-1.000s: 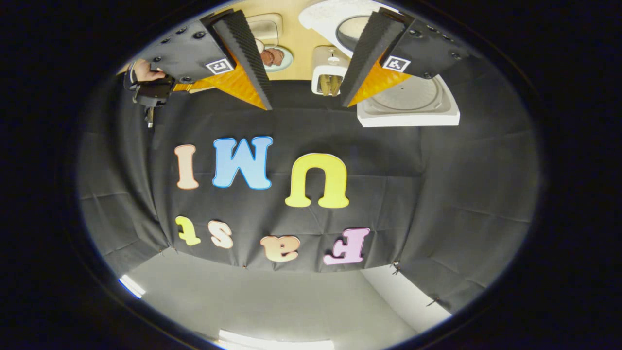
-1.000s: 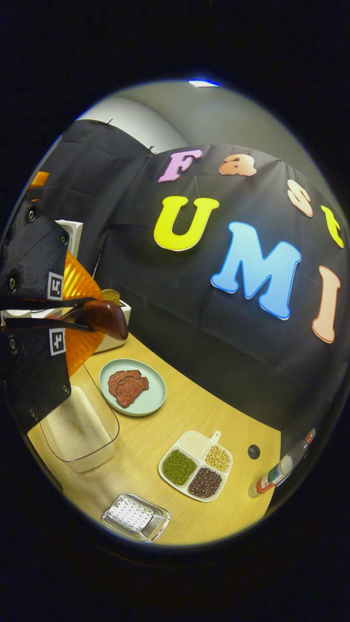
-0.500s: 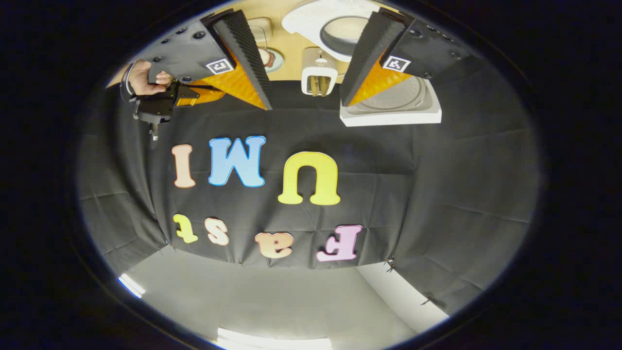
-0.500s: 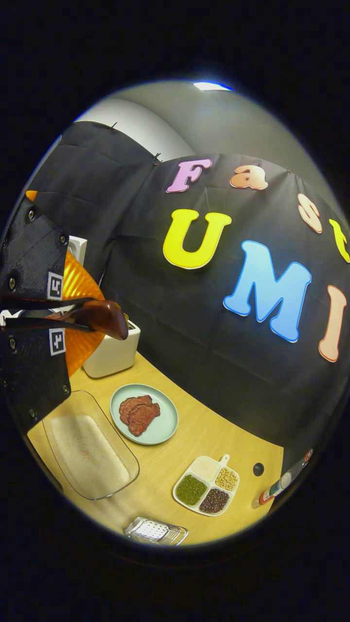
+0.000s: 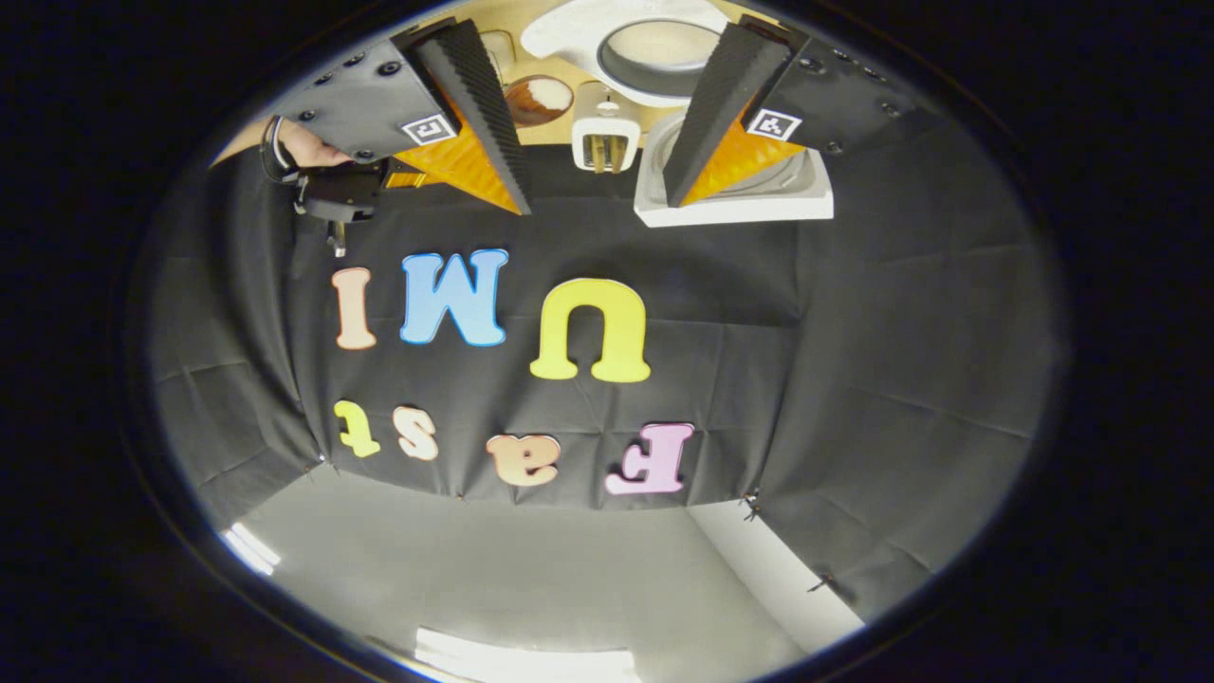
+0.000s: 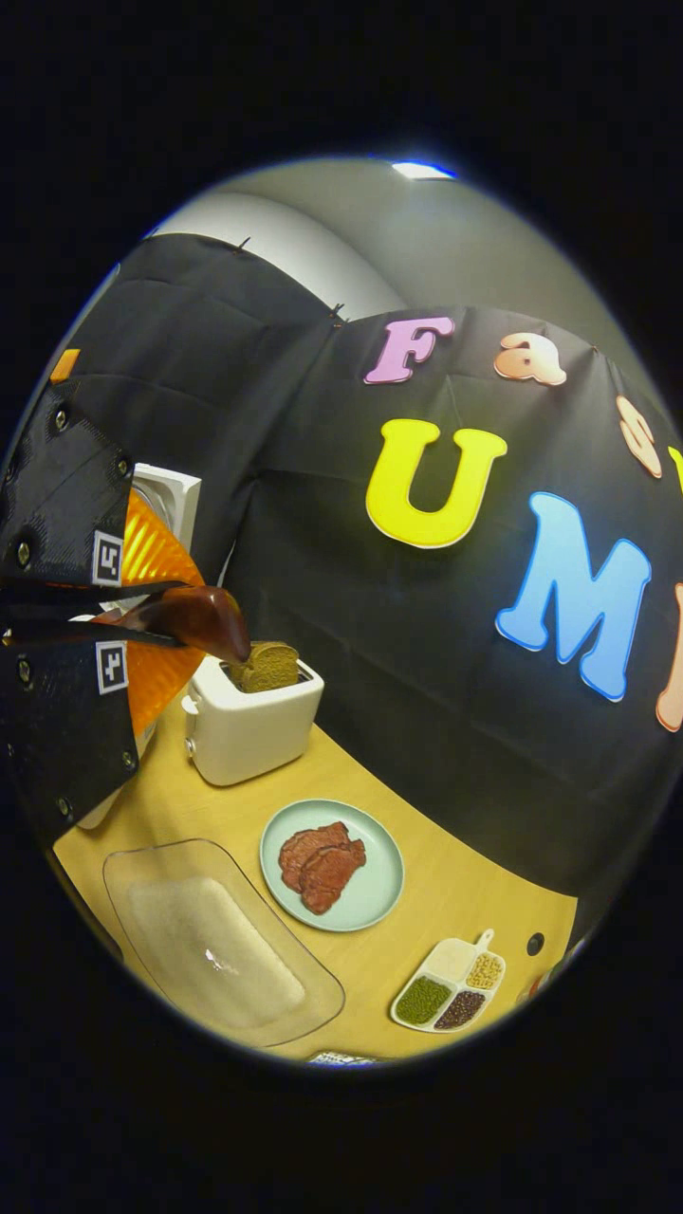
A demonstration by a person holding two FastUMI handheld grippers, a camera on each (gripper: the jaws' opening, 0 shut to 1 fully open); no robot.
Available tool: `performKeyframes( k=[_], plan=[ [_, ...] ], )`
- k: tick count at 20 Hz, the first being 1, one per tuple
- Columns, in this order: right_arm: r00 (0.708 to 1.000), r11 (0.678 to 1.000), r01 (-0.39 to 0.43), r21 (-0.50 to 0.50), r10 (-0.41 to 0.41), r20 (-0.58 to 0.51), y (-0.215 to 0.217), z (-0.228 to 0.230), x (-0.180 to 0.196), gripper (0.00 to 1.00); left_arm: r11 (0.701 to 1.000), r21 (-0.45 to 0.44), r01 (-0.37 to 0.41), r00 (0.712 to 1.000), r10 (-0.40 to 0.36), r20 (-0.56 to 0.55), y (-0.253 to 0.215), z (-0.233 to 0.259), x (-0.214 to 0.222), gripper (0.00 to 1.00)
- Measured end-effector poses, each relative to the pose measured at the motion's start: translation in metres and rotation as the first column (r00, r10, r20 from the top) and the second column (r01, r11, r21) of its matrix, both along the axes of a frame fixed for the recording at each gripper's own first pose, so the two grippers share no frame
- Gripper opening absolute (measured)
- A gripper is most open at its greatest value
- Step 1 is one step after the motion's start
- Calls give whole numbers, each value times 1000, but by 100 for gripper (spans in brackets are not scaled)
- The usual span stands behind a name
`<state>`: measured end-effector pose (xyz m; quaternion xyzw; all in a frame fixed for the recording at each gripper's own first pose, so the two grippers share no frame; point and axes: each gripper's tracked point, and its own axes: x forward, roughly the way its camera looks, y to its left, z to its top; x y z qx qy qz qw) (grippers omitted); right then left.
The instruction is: Close the left gripper, press the button to open the rice cooker; take a wooden spoon from the chopstick holder with the right hand, scoop a spoonful of rice and pour it into the rice cooker, then put the wooden spoon back into the chopstick holder.
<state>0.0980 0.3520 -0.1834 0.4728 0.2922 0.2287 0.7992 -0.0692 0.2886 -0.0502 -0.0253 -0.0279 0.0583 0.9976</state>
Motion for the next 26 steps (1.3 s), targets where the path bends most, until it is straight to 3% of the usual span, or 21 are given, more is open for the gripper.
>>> performKeyframes(
  k=[4, 7, 10, 17, 22, 26],
  plan=[
    [999, 999, -47, -28, 47, -7, 37, -12, -3, 6, 1000, -1, -28, 1000, 28, -5, 20, -1, -4, 92],
    [997, 994, -79, -74, 79, -9, 59, -27, -3, 7, 999, 0, -53, 999, 53, -10, 34, -3, -7, 99],
    [994, 988, -107, -114, 106, -11, 80, -41, -2, 6, 998, -13, -64, 998, 64, -10, 45, -3, -7, 93],
    [979, 956, -189, -224, 201, 28, 129, -63, -2, 6, 996, -12, -90, 996, 90, -17, 61, -4, -9, 96],
    [953, 903, -254, -347, 295, 70, 162, -77, -12, 7, 993, -11, -113, 993, 113, -20, 70, -3, -14, 96],
    [891, 807, -289, -515, 423, 164, 181, -79, -22, 7, 990, -3, -140, 990, 140, -21, 76, -3, -22, 96]
  ],
)
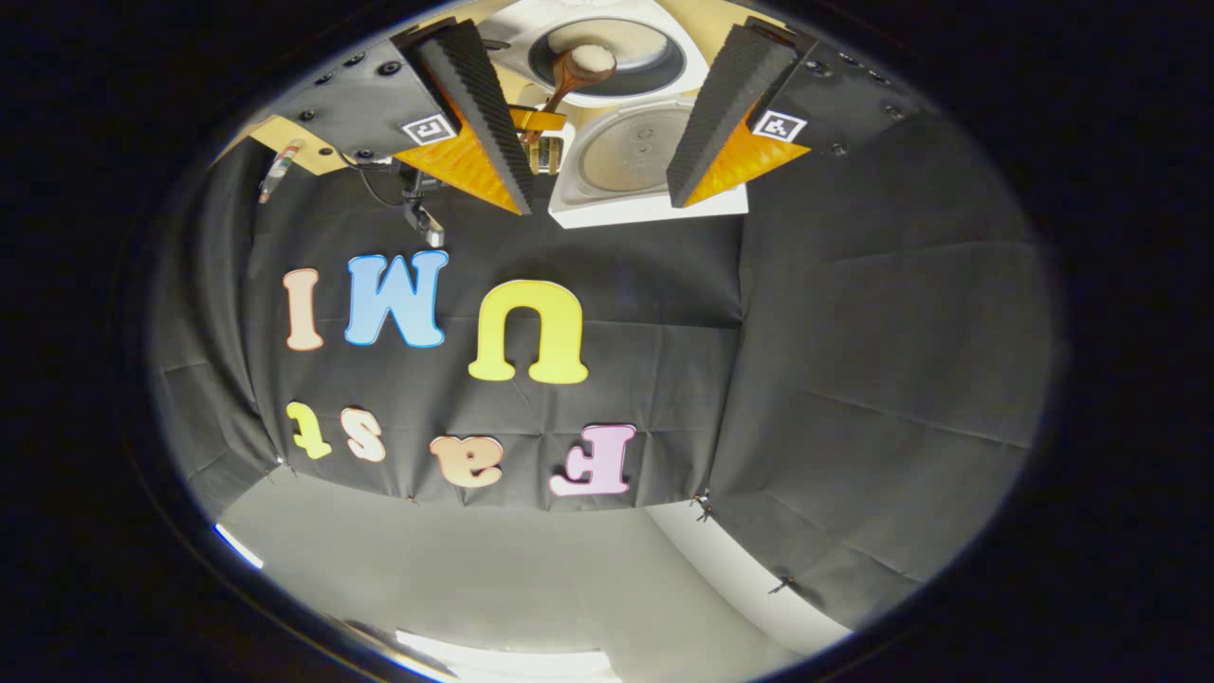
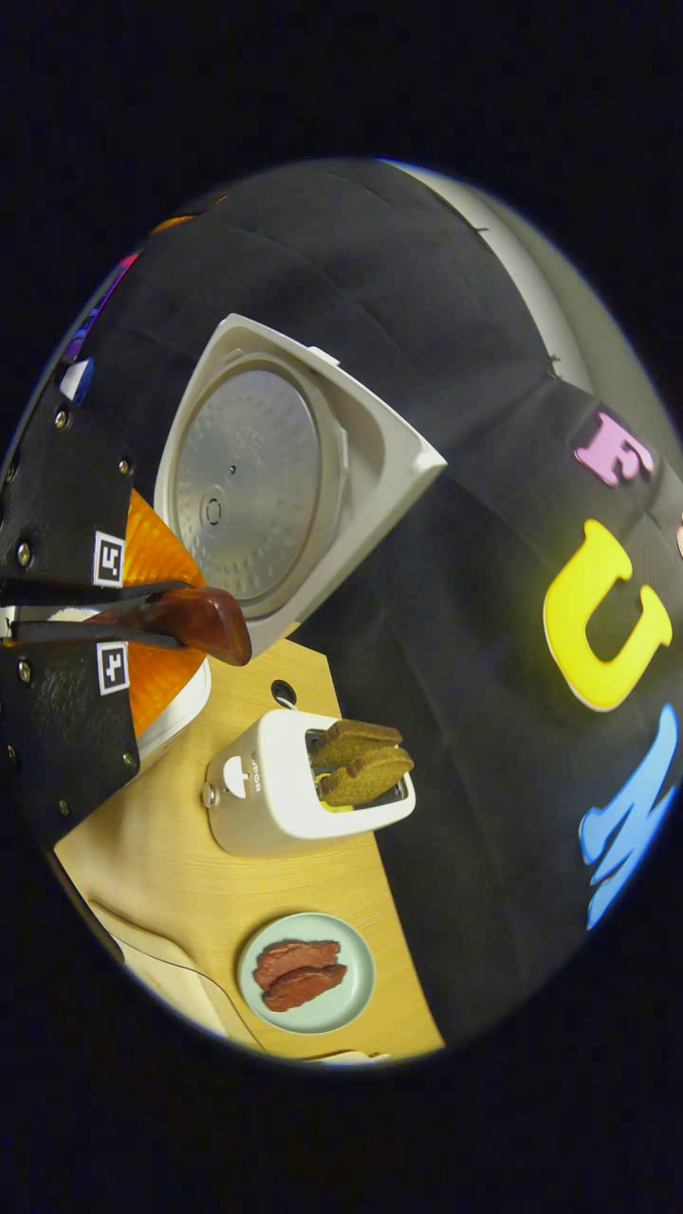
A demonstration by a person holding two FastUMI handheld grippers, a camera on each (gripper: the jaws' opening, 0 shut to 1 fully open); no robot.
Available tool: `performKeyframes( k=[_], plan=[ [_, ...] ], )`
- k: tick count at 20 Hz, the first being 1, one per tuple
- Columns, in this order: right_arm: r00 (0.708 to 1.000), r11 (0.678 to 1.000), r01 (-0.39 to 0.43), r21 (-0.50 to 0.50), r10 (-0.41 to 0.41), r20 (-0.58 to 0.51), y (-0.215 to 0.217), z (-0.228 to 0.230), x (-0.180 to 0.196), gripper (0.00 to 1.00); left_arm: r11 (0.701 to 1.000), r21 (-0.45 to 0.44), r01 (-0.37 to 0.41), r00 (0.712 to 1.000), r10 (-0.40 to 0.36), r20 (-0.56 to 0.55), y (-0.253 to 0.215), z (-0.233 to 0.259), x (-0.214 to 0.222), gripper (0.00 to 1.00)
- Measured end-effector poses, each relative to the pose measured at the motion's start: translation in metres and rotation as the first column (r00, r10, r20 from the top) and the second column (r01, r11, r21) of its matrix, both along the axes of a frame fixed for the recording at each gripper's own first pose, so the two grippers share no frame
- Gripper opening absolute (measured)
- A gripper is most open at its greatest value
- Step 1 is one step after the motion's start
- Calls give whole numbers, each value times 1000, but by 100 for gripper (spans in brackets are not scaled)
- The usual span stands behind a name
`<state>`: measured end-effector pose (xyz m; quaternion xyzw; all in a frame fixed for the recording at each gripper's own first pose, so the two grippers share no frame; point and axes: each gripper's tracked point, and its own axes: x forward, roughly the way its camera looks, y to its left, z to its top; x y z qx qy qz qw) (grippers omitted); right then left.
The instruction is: Close the left gripper, press the button to open the rice cooker; take a wooden spoon from the chopstick holder with the right hand, scoop a spoonful of rice and pour it into the rice cooker, then put the wooden spoon back into the chopstick holder.
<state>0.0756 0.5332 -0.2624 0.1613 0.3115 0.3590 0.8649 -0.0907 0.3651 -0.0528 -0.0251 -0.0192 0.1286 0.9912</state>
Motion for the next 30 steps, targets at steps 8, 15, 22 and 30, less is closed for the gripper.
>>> performKeyframes(
  k=[8, 15, 22, 30],
  plan=[
    [862, 916, -212, -339, 339, 376, 38, 13, -36, 7, 999, 13, -43, 999, 43, 3, 9, -1, -16, 96],
    [676, 854, -264, -448, 495, 546, 34, 29, -71, 7, 997, 20, -71, 997, 71, 8, 21, -1, -32, 96],
    [653, 859, -258, -443, 493, 575, 33, 36, -78, 7, 996, 29, -88, 996, 88, 18, 29, 6, -39, 97],
    [886, 968, -227, -108, 251, 390, 1, 65, -41, 7, 997, 9, -80, 997, 80, 24, 24, 6, -42, 97]
  ],
)
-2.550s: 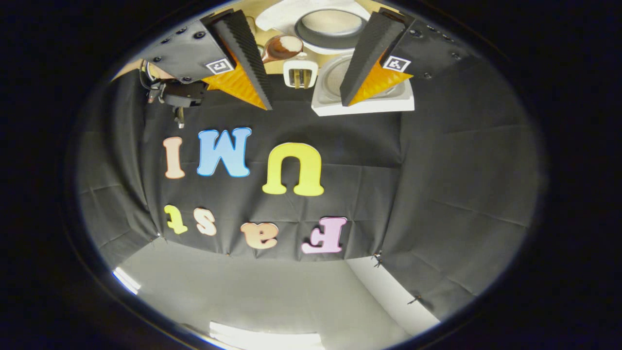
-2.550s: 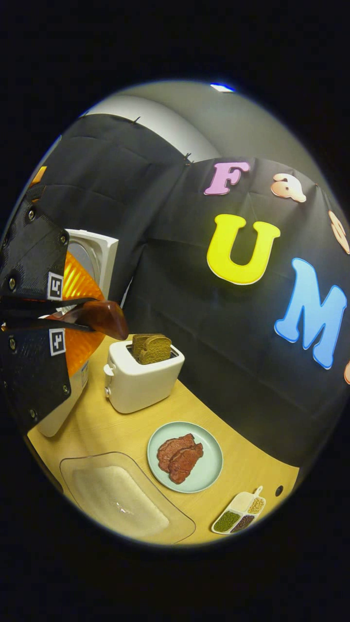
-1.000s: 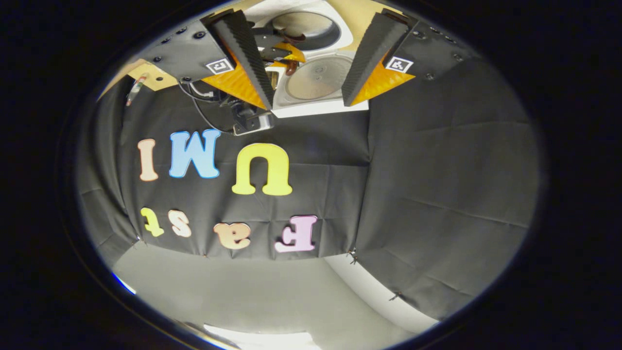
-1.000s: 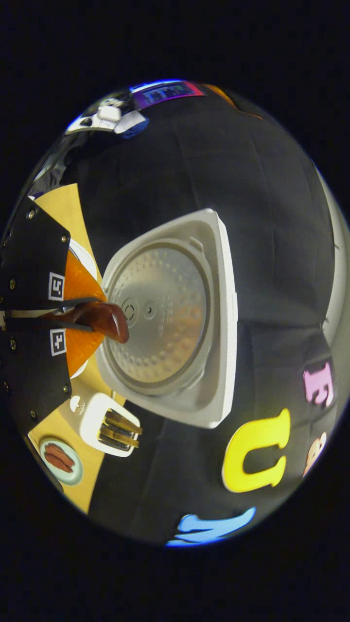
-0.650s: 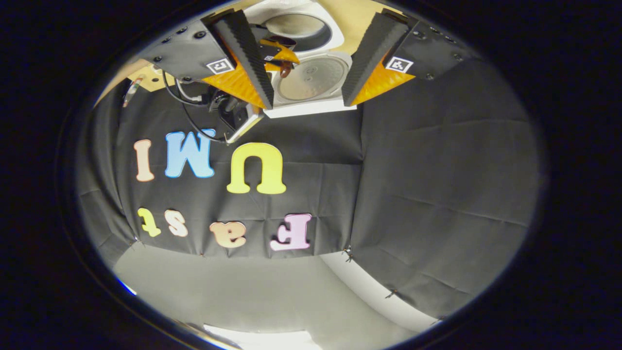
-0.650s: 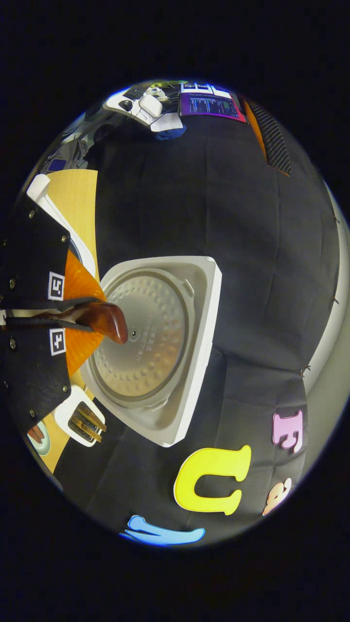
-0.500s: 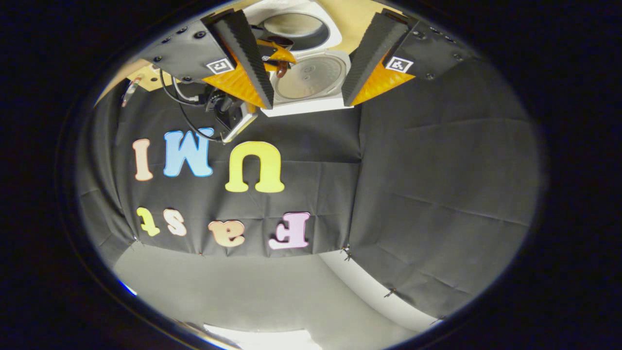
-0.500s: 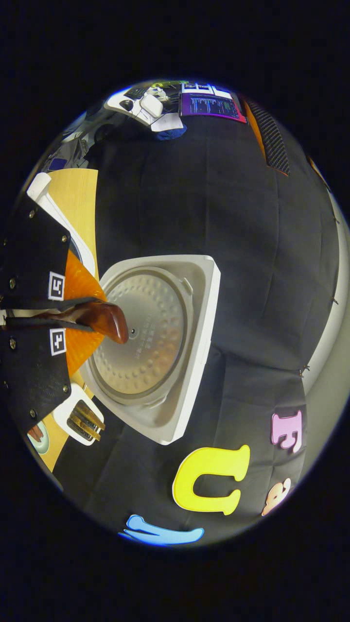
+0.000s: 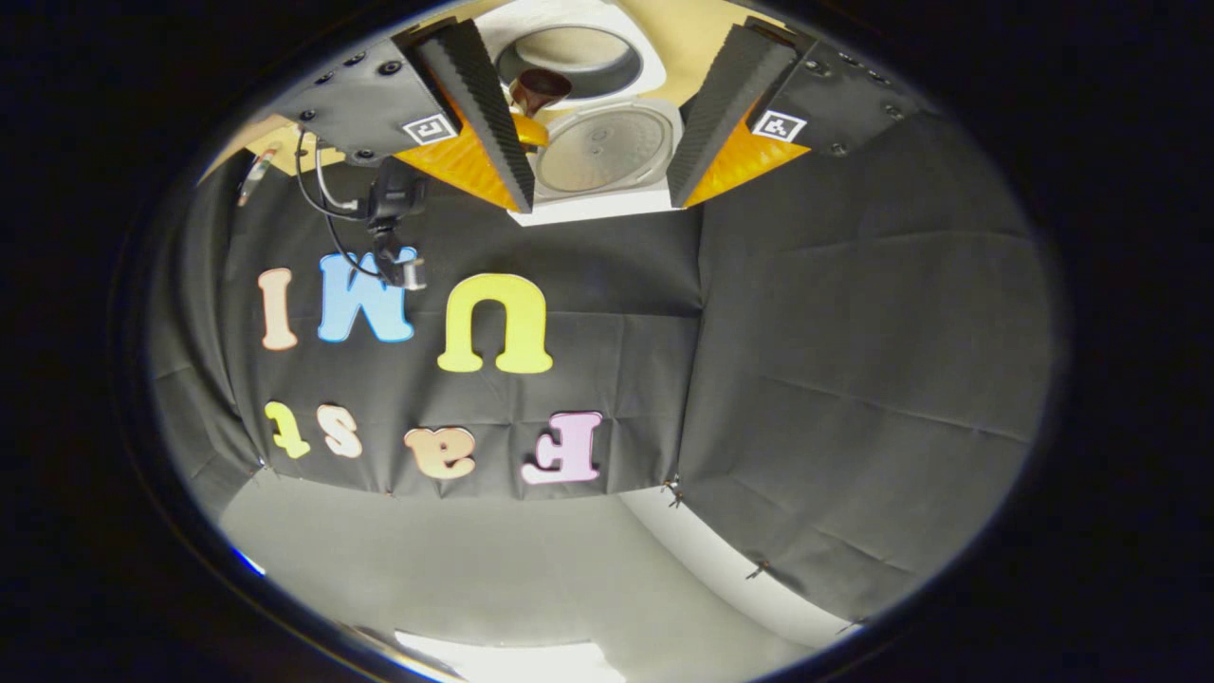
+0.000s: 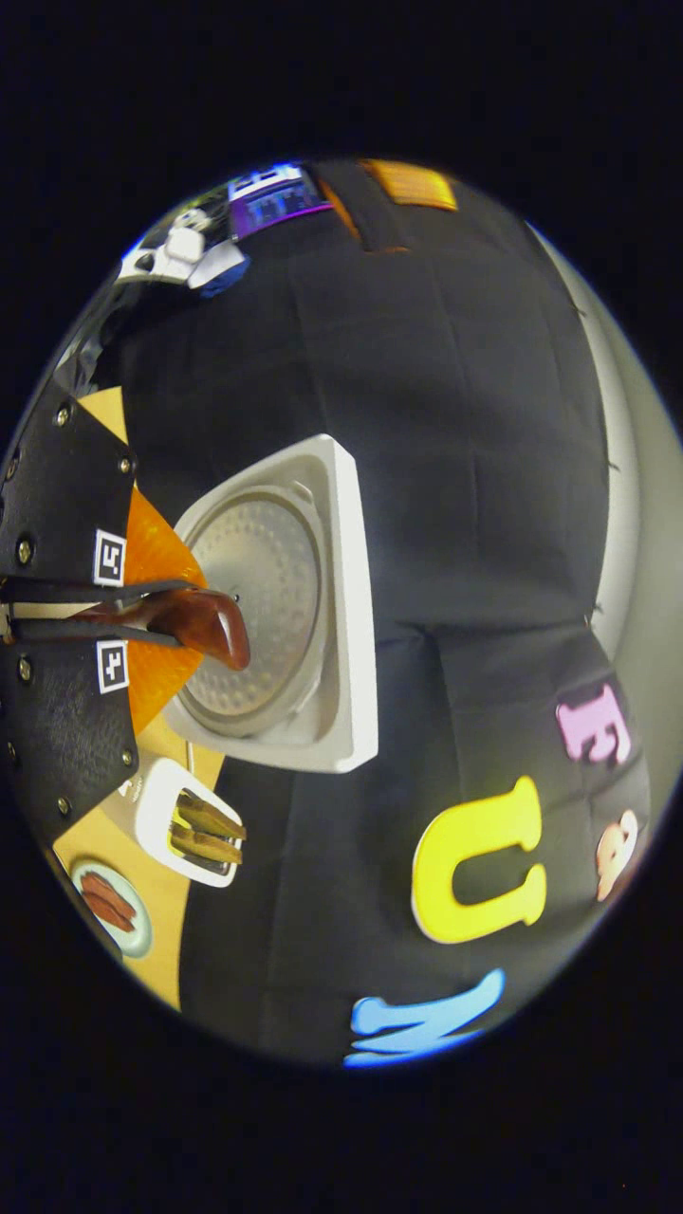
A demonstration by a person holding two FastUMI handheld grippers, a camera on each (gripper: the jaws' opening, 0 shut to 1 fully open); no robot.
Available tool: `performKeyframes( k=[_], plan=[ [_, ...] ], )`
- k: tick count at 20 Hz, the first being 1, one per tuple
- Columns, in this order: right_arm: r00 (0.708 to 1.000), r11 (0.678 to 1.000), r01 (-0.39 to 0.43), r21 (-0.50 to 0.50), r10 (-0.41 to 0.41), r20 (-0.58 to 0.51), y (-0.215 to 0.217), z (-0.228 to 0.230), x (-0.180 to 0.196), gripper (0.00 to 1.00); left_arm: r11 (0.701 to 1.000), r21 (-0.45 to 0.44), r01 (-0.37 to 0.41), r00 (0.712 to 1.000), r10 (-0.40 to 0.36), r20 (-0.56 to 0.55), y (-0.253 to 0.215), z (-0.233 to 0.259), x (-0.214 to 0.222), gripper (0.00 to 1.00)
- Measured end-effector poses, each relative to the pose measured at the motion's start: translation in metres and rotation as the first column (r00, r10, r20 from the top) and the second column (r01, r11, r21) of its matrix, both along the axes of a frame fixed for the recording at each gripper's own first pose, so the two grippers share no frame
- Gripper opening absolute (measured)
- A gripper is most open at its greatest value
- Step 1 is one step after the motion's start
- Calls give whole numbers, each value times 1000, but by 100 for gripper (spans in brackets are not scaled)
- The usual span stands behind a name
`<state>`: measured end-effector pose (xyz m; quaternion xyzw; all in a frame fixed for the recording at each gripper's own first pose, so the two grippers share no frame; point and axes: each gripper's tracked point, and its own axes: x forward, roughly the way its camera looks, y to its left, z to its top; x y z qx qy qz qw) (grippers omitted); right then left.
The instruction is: Close the left gripper, press the button to open the rice cooker; take a wooden spoon from the chopstick holder with the right hand, scoop a spoonful of rice and pour it into the rice cooker, then put the wooden spoon back into the chopstick holder.
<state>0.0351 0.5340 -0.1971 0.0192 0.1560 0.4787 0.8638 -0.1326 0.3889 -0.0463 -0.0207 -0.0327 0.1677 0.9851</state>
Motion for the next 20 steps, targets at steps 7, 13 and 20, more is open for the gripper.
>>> performKeyframes(
  k=[7, 13, 20],
  plan=[
    [921, 940, 229, 254, -125, -369, -76, 44, 43, 7, 995, -58, 84, 996, -83, 18, -33, -4, 28, 97],
    [902, 893, 324, 311, -193, -386, -158, 69, 43, 7, 985, -44, 165, 986, -165, 19, -80, 1, 63, 97],
    [836, 787, 480, 386, -277, -474, -269, 84, 49, 6, 961, -23, 274, 962, -274, 14, -146, 6, 96, 97]
  ],
)
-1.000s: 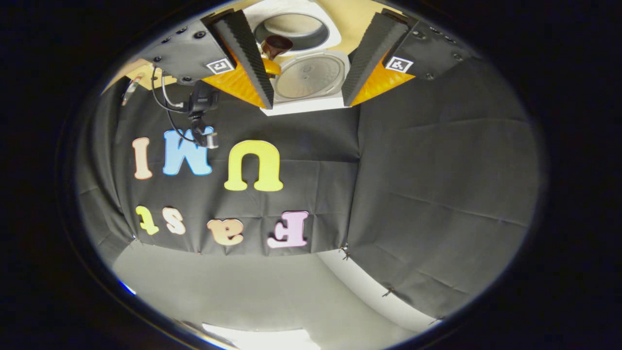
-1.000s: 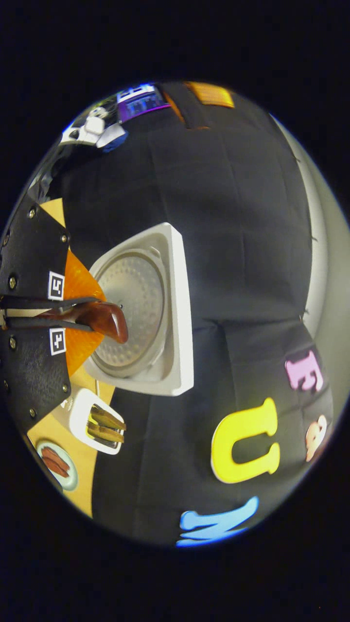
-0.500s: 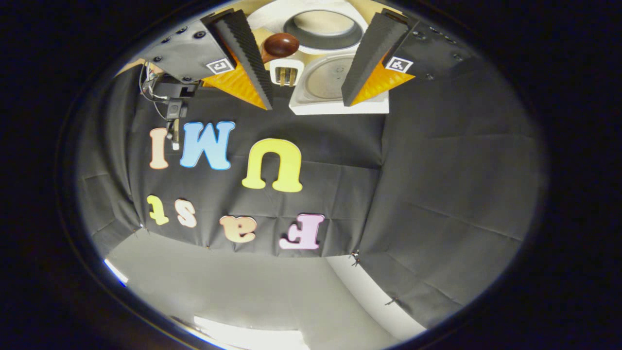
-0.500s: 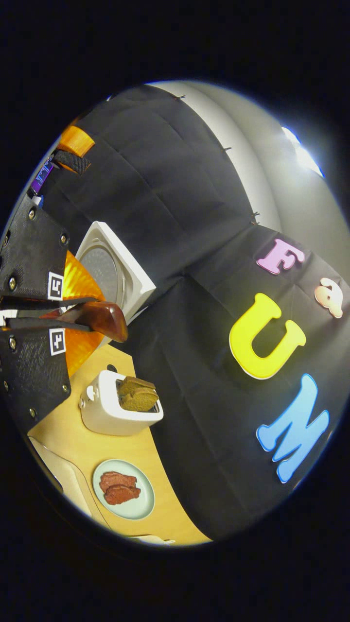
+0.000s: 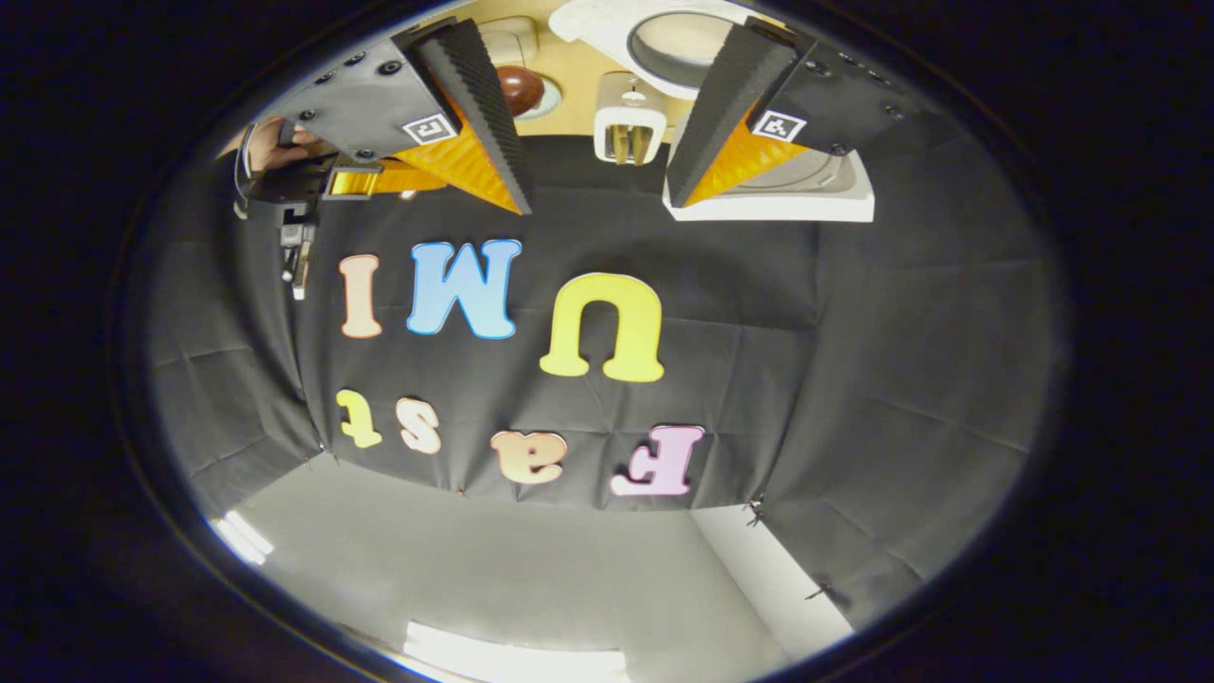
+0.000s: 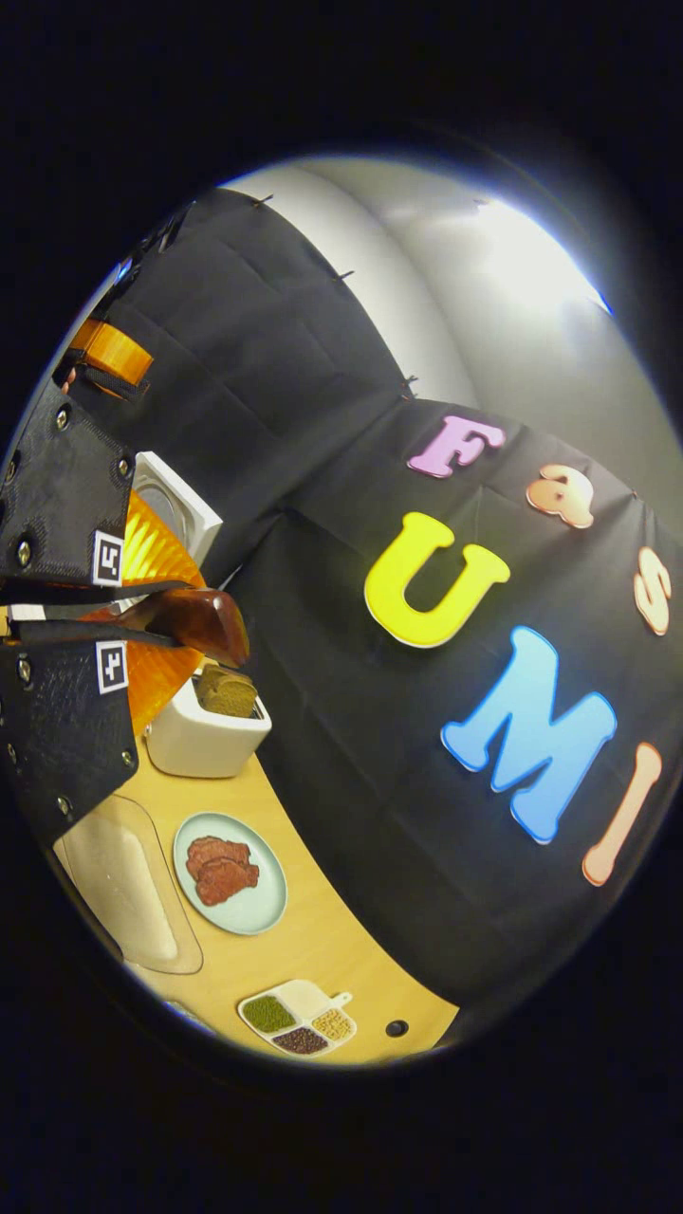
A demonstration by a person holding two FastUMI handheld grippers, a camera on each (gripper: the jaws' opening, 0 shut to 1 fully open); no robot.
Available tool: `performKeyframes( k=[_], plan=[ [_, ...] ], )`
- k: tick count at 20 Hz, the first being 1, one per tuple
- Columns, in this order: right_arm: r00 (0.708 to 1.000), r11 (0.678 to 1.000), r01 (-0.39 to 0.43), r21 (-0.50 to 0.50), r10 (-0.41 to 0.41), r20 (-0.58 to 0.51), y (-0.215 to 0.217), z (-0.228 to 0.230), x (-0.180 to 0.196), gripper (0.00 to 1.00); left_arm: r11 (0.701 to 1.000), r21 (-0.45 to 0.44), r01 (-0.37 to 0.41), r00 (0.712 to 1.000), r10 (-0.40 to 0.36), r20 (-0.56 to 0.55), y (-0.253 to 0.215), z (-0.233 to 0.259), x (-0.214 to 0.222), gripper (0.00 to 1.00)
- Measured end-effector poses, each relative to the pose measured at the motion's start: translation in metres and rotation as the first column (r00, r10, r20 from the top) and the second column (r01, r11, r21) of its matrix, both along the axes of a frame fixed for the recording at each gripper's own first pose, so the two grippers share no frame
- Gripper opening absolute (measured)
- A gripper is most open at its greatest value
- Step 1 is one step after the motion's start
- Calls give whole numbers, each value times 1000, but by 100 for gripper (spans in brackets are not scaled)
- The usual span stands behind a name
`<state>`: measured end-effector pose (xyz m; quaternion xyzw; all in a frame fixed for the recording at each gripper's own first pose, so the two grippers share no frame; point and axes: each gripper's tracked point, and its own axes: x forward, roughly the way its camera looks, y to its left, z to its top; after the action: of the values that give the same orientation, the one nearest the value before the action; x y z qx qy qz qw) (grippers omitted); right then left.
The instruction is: Close the left gripper, press the button to open the rice cooker; take a wooden spoon from the chopstick holder with the right hand, scoop a spoonful of rice and pour it into the rice cooker, then put the wooden spoon back into the chopstick holder.
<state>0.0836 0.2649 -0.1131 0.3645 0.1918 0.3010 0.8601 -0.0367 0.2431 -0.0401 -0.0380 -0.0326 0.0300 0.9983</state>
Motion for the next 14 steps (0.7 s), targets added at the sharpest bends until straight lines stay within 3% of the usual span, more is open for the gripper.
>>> performKeyframes(
  k=[9, 14],
  plan=[
    [984, 983, 176, -57, -175, 17, -126, -7, 8, 7, 996, 41, 83, 996, -82, -27, -73, 0, 31, 97],
    [966, 957, 259, -128, -258, 23, -187, -20, 3, 7, 993, 54, 107, 994, -104, -45, -103, -3, 40, 97]
  ],
)
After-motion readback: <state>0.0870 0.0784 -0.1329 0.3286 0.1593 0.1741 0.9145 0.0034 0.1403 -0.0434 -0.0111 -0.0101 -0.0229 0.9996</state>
